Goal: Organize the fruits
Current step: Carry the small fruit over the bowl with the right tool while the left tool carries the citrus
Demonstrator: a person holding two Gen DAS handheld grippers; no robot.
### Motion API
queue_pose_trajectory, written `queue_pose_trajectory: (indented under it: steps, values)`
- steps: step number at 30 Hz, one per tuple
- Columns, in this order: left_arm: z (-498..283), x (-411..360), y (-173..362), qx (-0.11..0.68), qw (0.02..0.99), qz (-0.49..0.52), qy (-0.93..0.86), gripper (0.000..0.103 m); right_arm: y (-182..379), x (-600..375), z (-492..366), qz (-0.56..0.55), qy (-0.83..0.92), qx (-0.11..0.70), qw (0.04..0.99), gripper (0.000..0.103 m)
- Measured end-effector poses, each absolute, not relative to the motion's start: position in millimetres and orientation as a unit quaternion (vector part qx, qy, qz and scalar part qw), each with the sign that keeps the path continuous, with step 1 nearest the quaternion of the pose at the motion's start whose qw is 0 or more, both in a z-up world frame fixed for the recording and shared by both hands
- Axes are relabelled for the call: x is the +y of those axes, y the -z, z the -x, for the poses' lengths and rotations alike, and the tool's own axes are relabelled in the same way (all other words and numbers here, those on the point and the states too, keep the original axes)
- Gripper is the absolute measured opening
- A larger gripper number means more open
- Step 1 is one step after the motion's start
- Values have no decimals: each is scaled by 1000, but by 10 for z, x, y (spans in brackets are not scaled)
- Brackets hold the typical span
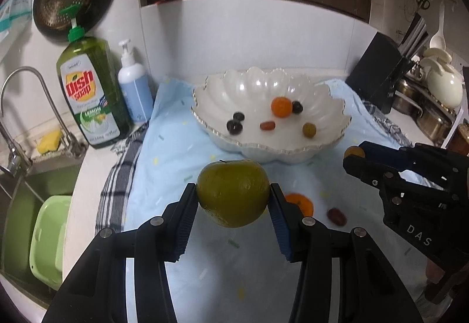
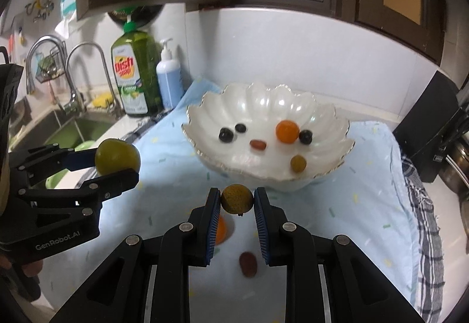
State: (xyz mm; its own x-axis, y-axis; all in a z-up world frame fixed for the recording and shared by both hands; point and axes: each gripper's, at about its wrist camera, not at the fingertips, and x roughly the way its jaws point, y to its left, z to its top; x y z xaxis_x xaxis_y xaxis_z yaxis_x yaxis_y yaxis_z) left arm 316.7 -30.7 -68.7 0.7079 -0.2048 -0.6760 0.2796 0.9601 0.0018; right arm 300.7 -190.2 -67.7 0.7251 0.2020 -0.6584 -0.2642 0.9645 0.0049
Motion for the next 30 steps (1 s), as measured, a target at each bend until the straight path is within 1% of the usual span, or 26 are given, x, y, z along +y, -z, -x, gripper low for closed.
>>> queue_pose_trajectory:
  steps: [14, 20, 30]
  values:
    - [-3536, -500, 420, 319, 933, -68, 152, 48, 458, -1997, -3325, 37, -110, 311, 943, 25]
    - [-3789, -584, 405, 322, 931, -74, 157, 48, 437, -2039, -3567, 36, -101, 310, 945, 25]
    - [-4216, -720, 506, 340, 923, -80, 158, 48, 559, -2139, -3995, 41, -86, 331, 939, 25]
